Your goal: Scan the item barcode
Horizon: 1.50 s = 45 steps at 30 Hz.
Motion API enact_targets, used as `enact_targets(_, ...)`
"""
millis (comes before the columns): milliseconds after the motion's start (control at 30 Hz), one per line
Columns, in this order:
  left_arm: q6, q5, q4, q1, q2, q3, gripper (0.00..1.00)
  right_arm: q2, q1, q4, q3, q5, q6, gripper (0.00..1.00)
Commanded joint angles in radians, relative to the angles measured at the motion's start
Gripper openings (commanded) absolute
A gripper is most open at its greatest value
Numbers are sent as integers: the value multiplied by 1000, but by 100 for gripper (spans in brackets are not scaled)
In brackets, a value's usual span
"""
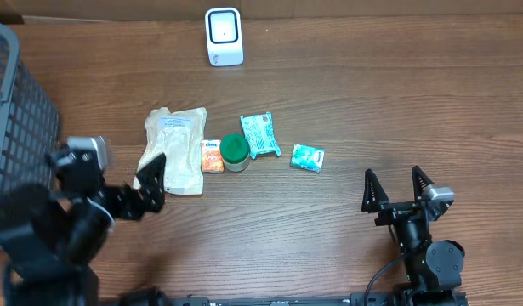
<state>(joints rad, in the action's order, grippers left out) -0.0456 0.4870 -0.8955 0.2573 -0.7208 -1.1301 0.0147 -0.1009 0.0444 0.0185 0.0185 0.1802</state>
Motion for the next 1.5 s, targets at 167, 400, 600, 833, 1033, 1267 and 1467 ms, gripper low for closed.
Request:
enact_targets(167, 76, -103, -271, 6, -280, -381, 100, 9, -6, 1, 58, 127, 71, 100)
enact_targets(400, 76, -150, -284, 6, -333, -402, 100, 208, -6, 110, 307, 190, 76, 100)
enact_targets(600, 76, -158, -268, 6, -340, -402, 100, 592, -6, 412, 750, 231, 65, 100)
enact_targets(833, 76, -158, -286, 6, -340, -402, 100, 927, -6, 774, 1151, 250, -109, 100)
enact_targets(1033, 76, -158, -288, 6, -340, -401, 100, 1192, -6, 962, 1395, 248, -134, 100)
enact_targets(1267, 76, -158, -287, 6, -340, -401, 100, 1354, -6, 923, 1431, 253, -249, 100)
enact_targets(1467, 76, -158, -287, 6, -340, -401, 100, 1494, -6, 899, 1431, 294, -402, 91)
